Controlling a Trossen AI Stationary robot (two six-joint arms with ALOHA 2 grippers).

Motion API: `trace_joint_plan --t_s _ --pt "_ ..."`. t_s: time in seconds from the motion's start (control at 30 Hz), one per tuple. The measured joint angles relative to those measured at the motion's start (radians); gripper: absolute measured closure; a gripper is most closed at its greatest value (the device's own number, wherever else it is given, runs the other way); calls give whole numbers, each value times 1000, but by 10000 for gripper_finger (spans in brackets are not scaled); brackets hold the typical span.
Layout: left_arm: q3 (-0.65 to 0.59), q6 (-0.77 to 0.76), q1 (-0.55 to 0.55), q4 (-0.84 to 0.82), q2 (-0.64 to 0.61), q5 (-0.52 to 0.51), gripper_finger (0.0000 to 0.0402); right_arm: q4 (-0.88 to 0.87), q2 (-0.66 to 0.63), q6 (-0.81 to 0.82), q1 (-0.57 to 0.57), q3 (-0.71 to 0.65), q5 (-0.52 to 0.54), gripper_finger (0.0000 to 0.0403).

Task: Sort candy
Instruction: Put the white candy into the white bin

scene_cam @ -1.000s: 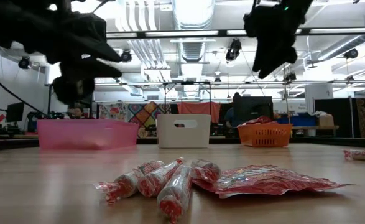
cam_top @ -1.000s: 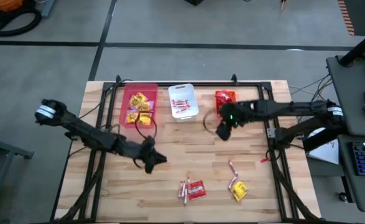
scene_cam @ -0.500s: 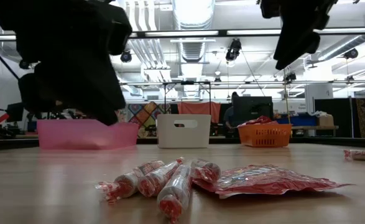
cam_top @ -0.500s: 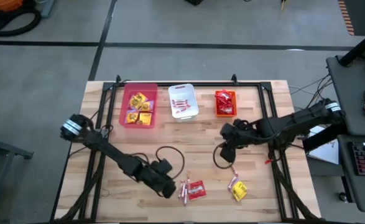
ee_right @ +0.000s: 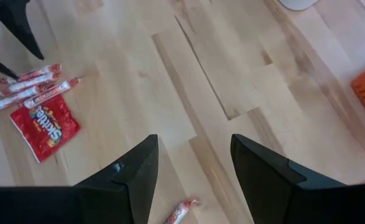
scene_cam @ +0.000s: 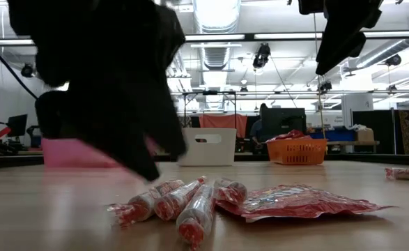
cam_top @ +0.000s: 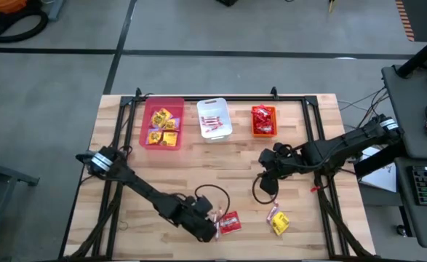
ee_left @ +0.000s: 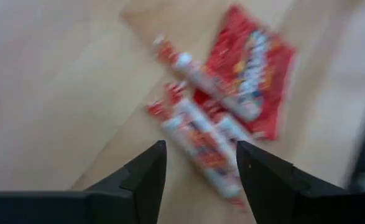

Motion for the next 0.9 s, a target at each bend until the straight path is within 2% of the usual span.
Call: trace_joint_plan --t_s 0.3,0.57,0.73,0.9 --pt "192 -16 -1 -276 107 -13 226 -2 0 -3 13 0 -1 209" --pt "224 -12 -1 -369 129 -17 255 -2 0 -10 33 -4 0 209" --pt "217 0 -3 -378 129 -17 298 0 0 -14 35 -16 1 210" --pt "216 15 -6 -398 128 -16 372 8 0 -21 37 -37 13 216"
